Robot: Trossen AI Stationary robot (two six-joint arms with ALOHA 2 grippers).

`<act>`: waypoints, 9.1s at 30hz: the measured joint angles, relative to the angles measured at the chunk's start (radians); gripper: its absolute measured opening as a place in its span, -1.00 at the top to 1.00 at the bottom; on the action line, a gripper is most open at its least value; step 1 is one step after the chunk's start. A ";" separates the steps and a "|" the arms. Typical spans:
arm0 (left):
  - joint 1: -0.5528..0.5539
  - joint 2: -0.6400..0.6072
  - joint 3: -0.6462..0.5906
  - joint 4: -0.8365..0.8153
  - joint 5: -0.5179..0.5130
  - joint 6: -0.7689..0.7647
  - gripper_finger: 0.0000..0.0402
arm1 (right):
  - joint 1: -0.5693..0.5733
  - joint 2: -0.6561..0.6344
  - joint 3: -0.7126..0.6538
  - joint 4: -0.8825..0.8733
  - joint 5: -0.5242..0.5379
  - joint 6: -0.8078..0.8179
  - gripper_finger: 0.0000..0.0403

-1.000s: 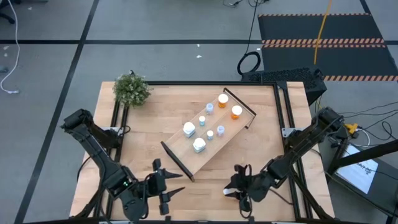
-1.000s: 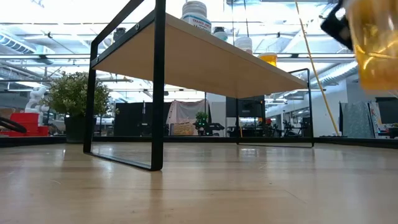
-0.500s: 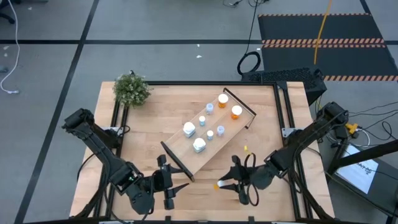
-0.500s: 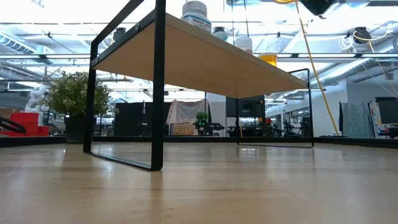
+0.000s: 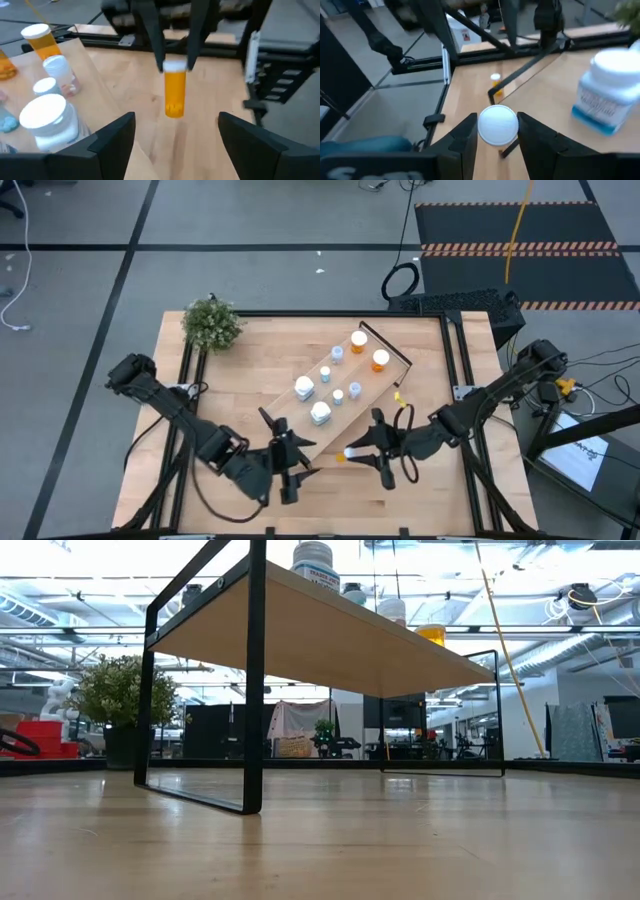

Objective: Pick and place medicine bottles onto shelf by color
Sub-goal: Put the right small orange pill bottle on the shelf, then put the small orange pill bottle on the shelf aligned with the other small orange pill bottle

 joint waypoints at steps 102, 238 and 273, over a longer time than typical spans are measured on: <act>0.188 0.098 0.000 0.226 0.190 0.213 0.43 | -0.132 -0.010 0.078 -0.067 -0.153 -0.151 0.39; 0.167 -0.467 -0.697 0.325 -0.125 0.021 -0.11 | 0.004 -0.132 0.074 -0.130 -0.045 -0.223 -0.15; -0.324 -0.207 -0.277 -0.438 0.166 -0.525 -0.12 | 0.010 -0.132 0.070 -0.147 -0.053 -0.182 -0.15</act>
